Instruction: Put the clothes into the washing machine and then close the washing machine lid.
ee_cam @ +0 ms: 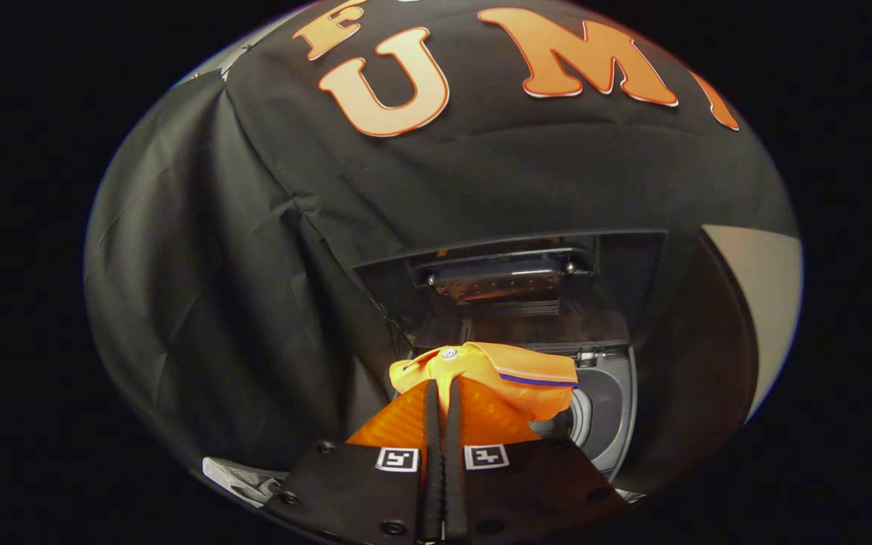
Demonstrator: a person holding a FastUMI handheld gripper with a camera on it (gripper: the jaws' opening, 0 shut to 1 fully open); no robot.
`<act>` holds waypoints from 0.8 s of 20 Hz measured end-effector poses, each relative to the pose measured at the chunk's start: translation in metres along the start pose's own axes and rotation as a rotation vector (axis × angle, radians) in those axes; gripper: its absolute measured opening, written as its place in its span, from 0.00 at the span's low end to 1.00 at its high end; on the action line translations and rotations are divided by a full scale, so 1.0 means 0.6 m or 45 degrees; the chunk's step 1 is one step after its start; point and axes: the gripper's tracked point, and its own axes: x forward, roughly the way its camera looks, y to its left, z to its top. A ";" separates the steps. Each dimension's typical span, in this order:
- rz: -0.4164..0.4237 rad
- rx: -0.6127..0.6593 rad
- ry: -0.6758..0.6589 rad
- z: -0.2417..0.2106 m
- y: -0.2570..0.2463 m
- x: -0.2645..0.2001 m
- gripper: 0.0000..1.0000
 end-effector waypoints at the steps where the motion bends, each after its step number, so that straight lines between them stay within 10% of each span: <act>1: 0.000 -0.002 0.011 -0.008 -0.008 0.020 0.09; 16: -0.112 0.088 0.293 -0.225 -0.155 0.240 0.09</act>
